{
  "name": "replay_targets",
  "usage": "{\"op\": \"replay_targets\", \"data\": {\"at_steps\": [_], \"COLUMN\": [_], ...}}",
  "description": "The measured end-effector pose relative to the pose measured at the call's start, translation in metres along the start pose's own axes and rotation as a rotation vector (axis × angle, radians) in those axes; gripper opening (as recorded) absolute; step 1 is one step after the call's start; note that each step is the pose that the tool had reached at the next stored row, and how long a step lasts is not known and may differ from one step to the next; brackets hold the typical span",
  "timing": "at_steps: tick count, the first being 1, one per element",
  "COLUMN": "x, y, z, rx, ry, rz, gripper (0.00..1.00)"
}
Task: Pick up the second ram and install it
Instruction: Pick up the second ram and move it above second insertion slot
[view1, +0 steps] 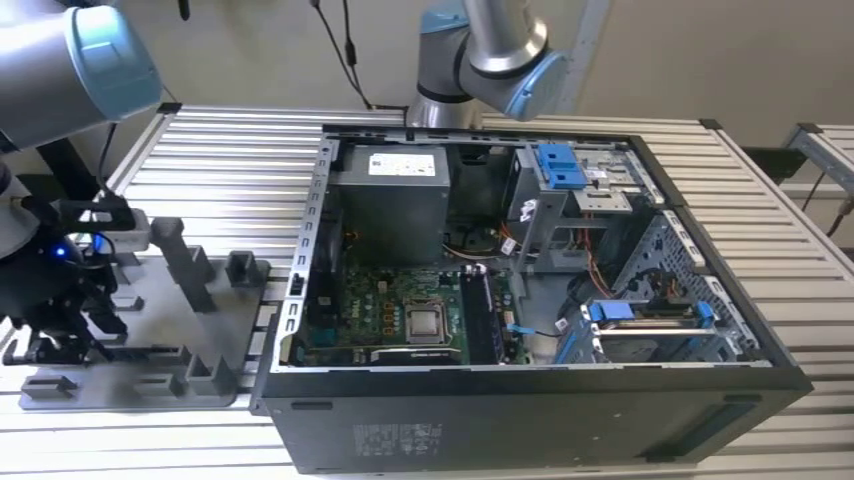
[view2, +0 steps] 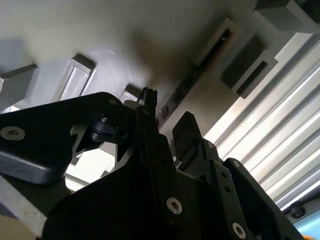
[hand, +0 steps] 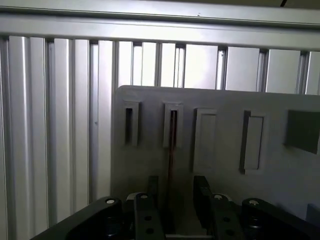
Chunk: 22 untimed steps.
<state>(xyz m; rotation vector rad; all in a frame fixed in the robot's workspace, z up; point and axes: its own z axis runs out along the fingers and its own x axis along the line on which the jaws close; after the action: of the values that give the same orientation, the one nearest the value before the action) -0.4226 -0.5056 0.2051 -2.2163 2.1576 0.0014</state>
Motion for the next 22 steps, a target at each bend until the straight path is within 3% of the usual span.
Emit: {"op": "replay_targets", "data": {"at_steps": [10, 22], "x": [0.001, 0.0029], "y": [0.0029, 0.0047], "z": [0.011, 0.0129], "rx": [-0.0003, 0.0022], "ry": [-0.0006, -0.0007], "rz": [-0.016, -0.024], "gripper": [0.42, 0.42]}}
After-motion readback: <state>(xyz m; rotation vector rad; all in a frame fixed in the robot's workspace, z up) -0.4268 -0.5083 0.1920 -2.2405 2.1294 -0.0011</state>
